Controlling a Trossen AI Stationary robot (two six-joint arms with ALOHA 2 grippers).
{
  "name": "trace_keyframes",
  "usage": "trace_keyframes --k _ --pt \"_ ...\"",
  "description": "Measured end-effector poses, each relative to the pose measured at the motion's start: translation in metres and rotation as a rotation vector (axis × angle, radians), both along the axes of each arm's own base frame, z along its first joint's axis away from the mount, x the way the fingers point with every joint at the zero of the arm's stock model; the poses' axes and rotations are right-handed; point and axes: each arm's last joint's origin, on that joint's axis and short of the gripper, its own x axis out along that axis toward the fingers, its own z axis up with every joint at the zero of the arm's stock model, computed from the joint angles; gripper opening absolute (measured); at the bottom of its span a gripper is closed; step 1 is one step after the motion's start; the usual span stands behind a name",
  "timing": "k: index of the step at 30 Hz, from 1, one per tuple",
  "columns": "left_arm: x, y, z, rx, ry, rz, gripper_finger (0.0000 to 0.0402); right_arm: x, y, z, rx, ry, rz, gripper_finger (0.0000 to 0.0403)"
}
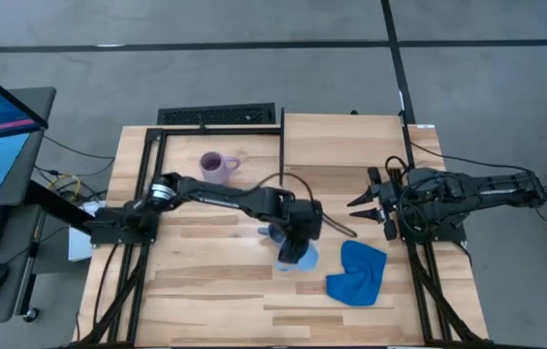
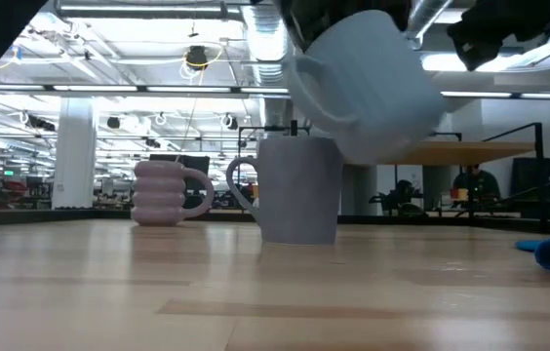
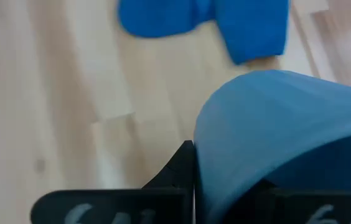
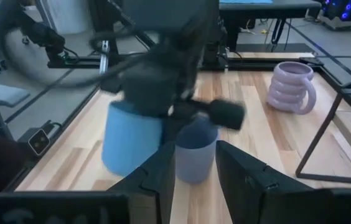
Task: Stack small to large cups/mugs on shelf
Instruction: Put the light blue mug on the shelf
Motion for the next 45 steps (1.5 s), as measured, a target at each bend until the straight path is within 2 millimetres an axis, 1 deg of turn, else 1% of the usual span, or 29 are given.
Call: trace_keyframes --k 5,10,13,15,21,27,30,45 --pt "0.006 -0.020 -0.020 0.030 0.050 -0.014 0.0000 0.000 0.000 -0.001 0.009 0.009 -0.003 0.0138" --pt "0.004 -0.034 -0.031 0.086 0.086 0.011 0.0000 0.000 0.000 -0.001 0.033 0.015 -0.010 0.0138" --pt "0.004 -0.040 -0.037 0.120 0.098 0.020 0.0000 0.000 0.000 -0.001 0.034 0.015 -0.010 0.0137" --pt "0.003 -0.042 -0.038 0.128 0.103 0.023 0.0000 0.000 0.000 -0.001 0.034 0.015 -0.010 0.0137" --pt "0.002 -0.046 -0.037 0.123 0.101 0.017 0.0002 0.000 0.000 -0.001 0.049 0.018 -0.014 0.0138" --pt "0.002 -0.048 -0.037 0.096 0.105 -0.030 0.0030 0.000 0.000 -0.001 0.049 0.021 -0.015 0.0138" --pt "0.002 -0.047 -0.037 0.095 0.106 -0.026 0.0037 0.000 0.000 -0.001 0.049 0.023 -0.014 0.0138" --pt "0.002 -0.043 -0.037 0.086 0.115 0.001 0.0042 0.000 0.000 -0.001 0.048 0.023 -0.014 0.0137"
